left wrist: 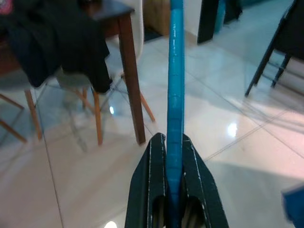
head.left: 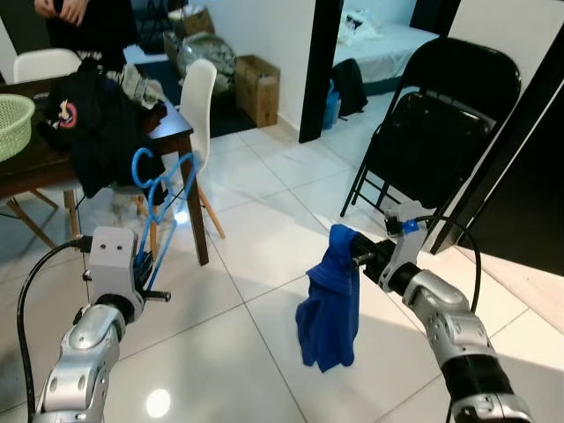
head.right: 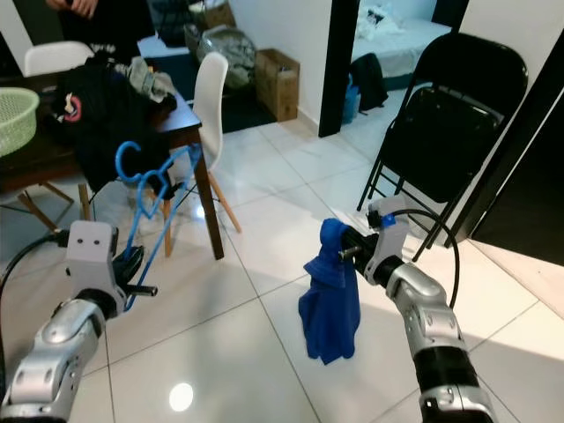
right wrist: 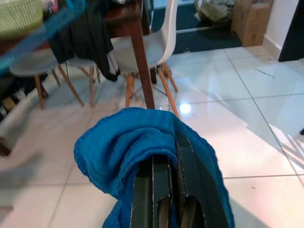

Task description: Hang hanger

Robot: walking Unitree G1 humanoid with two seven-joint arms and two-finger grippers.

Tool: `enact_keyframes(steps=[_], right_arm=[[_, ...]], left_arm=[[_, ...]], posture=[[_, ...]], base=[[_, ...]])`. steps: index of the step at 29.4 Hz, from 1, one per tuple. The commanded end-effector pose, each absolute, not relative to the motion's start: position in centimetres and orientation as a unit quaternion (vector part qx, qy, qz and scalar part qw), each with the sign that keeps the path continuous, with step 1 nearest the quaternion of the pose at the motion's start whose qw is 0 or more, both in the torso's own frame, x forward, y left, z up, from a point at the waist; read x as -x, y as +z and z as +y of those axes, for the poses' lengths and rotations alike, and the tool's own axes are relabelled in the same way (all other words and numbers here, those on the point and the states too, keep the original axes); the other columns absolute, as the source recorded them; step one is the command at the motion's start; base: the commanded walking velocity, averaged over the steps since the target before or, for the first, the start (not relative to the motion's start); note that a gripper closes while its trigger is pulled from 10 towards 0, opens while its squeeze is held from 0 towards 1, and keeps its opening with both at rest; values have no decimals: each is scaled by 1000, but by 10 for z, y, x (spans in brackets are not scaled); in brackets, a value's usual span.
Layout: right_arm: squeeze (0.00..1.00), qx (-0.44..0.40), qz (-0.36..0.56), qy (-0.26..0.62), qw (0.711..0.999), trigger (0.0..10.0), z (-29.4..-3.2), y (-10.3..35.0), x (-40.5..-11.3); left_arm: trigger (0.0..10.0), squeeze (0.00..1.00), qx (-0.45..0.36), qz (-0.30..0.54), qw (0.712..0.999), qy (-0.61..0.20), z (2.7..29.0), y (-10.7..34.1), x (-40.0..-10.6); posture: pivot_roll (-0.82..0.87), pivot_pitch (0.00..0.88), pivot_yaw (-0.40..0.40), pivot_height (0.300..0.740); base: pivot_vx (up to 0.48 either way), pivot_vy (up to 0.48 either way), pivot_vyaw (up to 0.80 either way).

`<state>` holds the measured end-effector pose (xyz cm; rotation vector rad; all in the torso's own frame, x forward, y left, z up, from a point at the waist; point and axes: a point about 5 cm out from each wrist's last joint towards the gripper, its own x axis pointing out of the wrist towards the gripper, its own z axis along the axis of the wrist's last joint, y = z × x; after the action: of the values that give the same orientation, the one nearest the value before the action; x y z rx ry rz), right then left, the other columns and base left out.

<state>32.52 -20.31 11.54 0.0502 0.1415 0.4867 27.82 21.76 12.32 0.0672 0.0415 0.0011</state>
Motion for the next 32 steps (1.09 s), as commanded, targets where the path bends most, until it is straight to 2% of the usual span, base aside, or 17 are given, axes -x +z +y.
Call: enact_keyframes(steps=[1, 18, 26, 32], right_arm=[[0, -9, 46, 269, 962, 10000, -190, 125, -329], [0, -28, 32, 272, 961, 10000, -191, 128, -329], [0, -109, -10, 245, 963, 10000, -201, 139, -330], [0, -197, -89, 158, 964, 10000, -216, 170, -342]], left_arm=[[10000, 0, -43, 13, 999, 20, 224, 125, -277], [10000, 0, -53, -6, 998, 28, 225, 131, -278], [10000, 0, -68, -94, 993, -11, 207, 175, -282], [10000, 0, -70, -149, 986, -25, 200, 210, -284]], posture=[[30, 2, -32, 740], [26, 1, -26, 740], [28, 0, -28, 740], [37, 0, -29, 740]], base=[[349, 0, 800], [359, 0, 800], [480, 0, 0], [480, 0, 0]])
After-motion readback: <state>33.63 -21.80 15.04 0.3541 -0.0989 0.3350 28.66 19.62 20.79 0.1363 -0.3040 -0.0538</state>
